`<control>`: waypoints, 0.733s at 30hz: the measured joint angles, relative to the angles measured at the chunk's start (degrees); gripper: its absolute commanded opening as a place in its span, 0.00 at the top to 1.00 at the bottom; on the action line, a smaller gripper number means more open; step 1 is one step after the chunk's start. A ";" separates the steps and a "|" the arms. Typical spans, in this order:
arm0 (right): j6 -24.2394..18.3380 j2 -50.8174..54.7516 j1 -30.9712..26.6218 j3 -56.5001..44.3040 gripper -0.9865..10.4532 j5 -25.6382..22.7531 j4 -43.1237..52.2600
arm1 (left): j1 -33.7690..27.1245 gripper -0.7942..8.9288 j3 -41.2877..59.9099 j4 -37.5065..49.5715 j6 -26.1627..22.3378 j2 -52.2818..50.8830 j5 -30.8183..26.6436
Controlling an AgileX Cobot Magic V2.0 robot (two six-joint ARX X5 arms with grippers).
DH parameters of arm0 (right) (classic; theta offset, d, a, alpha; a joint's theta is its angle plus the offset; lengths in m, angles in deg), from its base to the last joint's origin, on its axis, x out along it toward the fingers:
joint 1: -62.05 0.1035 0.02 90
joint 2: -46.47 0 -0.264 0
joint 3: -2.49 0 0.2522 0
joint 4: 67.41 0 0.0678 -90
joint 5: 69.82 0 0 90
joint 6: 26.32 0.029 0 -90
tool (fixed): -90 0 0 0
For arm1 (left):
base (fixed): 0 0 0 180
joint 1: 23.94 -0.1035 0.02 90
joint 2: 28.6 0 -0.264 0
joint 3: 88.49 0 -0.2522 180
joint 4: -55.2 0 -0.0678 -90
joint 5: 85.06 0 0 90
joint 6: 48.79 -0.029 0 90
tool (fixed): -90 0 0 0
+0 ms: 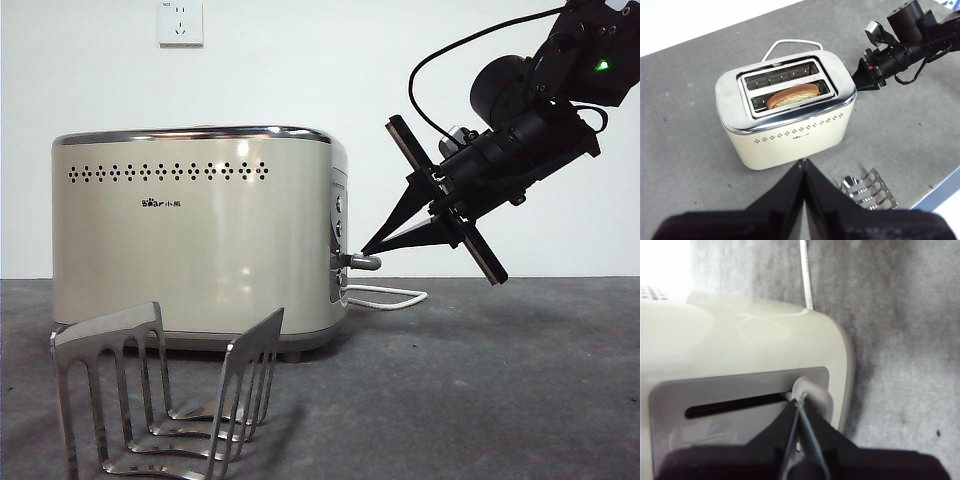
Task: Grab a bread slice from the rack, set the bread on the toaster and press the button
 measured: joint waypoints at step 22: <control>-0.37 0.13 -0.07 0.61 0.92 0.55 -2.21 | 0.00 0.93 0.00 0.00 0.00 0.13 -0.02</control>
